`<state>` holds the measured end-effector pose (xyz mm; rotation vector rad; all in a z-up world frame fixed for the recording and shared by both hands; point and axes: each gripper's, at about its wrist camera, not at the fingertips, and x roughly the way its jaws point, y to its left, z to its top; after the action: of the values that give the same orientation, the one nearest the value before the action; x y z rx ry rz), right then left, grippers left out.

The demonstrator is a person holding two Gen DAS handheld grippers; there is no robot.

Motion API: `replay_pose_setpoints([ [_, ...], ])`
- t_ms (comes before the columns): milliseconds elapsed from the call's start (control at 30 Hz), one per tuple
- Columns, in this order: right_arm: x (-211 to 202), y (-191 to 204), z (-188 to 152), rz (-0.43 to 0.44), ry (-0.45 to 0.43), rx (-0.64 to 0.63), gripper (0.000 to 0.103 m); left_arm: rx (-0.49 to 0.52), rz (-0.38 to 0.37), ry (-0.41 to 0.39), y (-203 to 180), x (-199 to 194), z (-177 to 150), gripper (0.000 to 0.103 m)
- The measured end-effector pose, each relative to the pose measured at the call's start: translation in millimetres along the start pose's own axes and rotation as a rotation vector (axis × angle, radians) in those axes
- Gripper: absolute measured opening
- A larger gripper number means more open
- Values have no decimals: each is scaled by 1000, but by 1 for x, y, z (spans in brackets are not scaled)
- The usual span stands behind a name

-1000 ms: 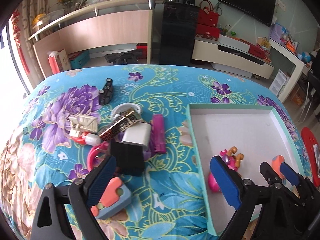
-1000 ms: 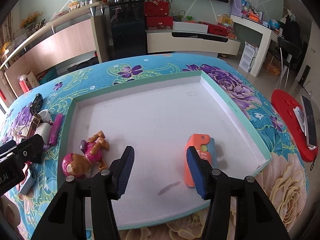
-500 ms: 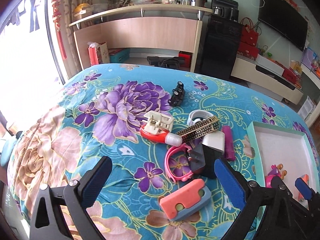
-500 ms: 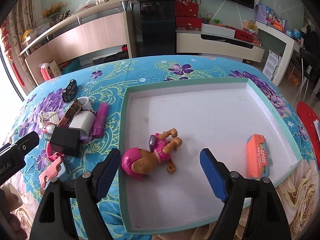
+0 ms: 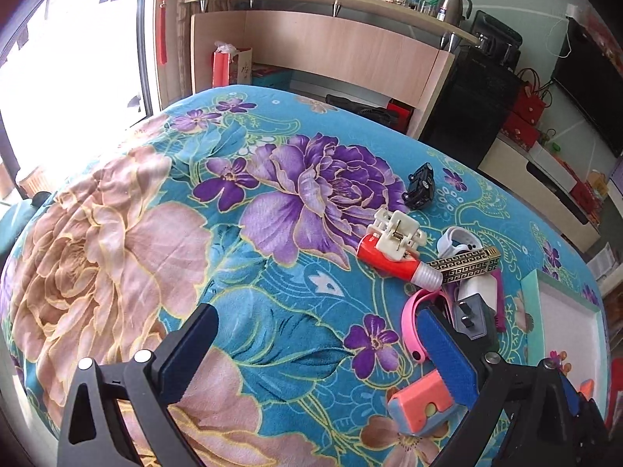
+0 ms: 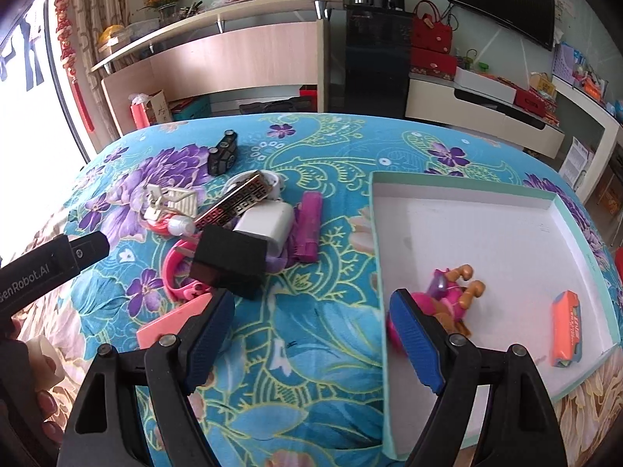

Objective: Organize rigid objects
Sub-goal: 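Grasp the pink-and-blue carrot knife with the right tool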

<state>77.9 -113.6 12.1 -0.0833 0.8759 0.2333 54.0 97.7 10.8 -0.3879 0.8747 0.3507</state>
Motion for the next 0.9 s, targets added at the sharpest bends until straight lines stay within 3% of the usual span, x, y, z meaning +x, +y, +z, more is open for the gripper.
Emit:
replay_pose_setpoints([
  [200,13,26,-7,108,54,-48,83,-2,39,83,10,16,-6,103],
  [567,21,50,-16,232,106,-130,83,-55,56,137,31,25,-6,103],
  [900,30,57,-17,216,126,-177,83,-52,37,152,29,30,-6,103],
])
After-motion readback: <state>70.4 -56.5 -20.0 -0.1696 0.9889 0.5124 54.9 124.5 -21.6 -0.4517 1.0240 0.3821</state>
